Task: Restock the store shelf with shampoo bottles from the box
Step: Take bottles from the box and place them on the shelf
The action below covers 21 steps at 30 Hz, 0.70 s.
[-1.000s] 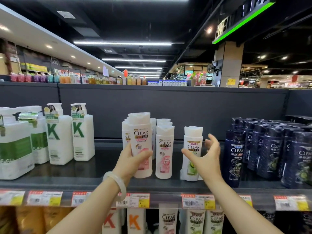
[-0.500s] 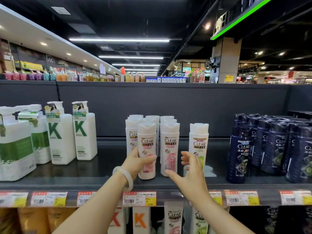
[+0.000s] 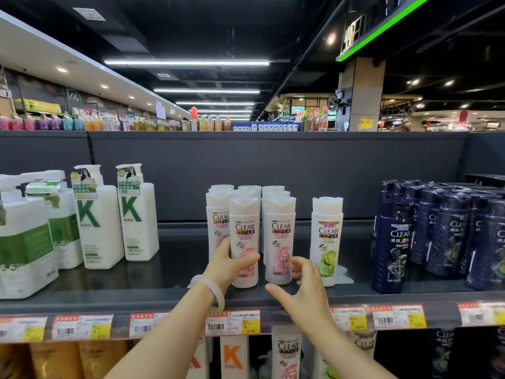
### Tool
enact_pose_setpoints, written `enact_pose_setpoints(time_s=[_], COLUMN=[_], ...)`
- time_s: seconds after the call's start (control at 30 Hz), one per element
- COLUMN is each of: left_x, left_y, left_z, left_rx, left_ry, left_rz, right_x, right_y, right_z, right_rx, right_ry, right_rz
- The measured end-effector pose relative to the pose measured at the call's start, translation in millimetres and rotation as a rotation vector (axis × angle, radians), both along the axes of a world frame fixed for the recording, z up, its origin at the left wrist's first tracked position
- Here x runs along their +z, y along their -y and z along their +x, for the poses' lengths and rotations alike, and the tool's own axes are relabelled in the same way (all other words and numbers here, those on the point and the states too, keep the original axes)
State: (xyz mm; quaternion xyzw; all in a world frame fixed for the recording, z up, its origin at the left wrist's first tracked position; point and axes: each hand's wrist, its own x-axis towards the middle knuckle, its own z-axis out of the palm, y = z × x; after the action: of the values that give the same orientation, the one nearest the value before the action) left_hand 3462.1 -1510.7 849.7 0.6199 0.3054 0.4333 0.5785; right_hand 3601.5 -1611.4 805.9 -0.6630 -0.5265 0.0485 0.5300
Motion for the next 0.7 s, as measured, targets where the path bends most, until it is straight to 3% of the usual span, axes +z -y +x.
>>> enact_pose_setpoints(time_s=[0.3,0.7], left_x=[-7,-11], left_y=[-11,-10], left_z=[-23,-25], left_rx=[0.009,0.026], left_ry=[-0.256,-0.299], left_rz=[0.125,0.18], right_x=[0,2], right_y=[-3,-2], right_z=[3,4], right_rx=[-0.039,-0.02], right_ry=[-0.029,-0.042], right_rz=[0.005,-0.012])
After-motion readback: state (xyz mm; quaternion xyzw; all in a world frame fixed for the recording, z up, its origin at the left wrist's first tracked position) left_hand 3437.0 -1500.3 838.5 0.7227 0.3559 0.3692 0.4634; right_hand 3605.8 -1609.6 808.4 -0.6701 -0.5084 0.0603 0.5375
